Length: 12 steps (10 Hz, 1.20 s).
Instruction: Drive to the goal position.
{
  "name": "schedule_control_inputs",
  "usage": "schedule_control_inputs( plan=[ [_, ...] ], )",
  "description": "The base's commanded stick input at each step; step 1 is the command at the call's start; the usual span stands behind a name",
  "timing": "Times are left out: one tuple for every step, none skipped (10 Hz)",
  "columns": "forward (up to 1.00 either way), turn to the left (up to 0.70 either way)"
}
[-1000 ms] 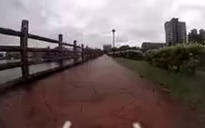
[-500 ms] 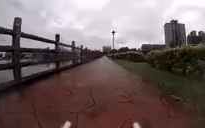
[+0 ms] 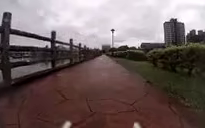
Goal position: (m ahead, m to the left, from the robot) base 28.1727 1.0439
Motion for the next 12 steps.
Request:
schedule_control_inputs(
  plan=[
    [0.5,0.0],
    [0.5,0.0],
    [0.5,0.0],
    [0.5,0.0],
    [0.5,0.0],
    [0.5,0.0],
    [0.5,0.0],
    [0.5,0.0],
    [0.5,0.0],
    [0.5,0.0],
    [0.5,0.0],
    [0.5,0.0]
  ],
)
